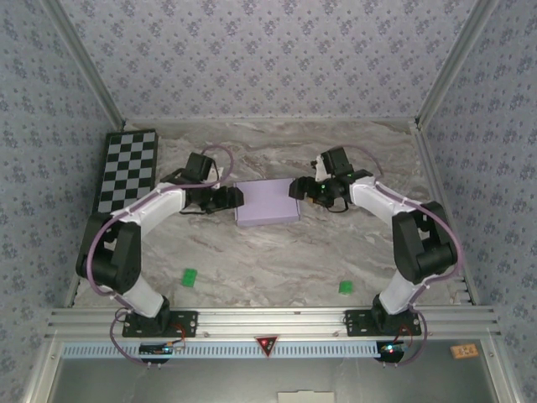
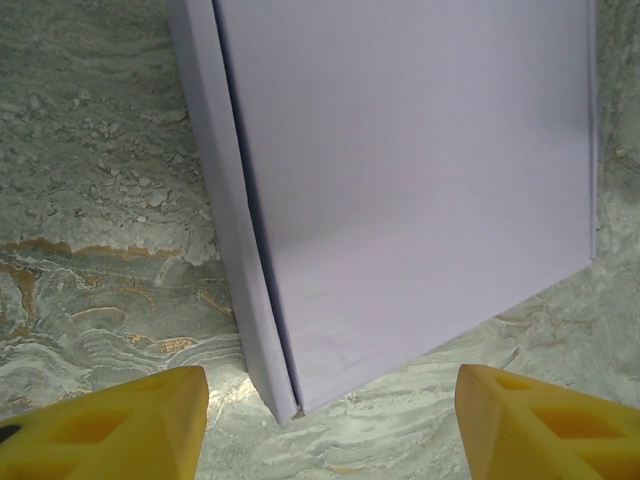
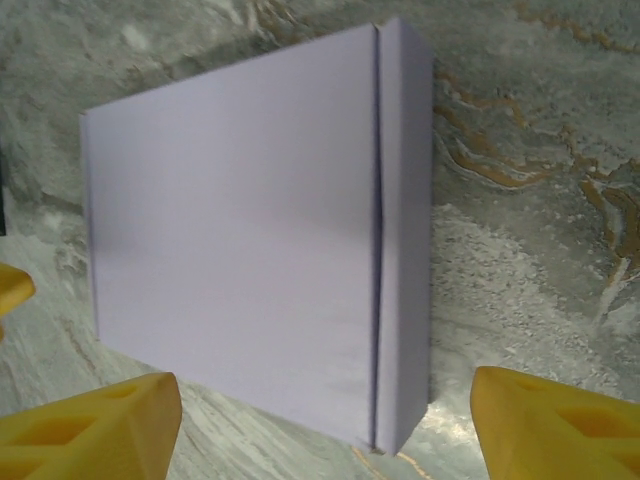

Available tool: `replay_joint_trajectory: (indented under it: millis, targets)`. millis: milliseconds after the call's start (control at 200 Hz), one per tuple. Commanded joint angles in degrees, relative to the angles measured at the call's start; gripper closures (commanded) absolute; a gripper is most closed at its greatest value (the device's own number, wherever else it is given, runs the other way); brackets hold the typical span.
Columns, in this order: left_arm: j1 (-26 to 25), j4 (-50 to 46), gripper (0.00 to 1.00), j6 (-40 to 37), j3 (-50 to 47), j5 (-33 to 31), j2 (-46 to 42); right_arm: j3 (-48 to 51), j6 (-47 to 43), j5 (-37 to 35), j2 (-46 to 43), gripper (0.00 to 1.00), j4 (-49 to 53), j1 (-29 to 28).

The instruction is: Fold the paper box

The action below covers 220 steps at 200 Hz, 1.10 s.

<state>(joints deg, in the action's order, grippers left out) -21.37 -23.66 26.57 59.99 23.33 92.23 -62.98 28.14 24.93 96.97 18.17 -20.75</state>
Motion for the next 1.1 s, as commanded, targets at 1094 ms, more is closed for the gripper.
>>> replay_joint_trajectory:
  millis: [1094]
  targets:
    - [21.2, -3.4, 0.48, -8.8, 26.6, -3.1, 20.7, -57.0, 17.8, -1.5, 46.7, 0.46, -20.7, -18.0]
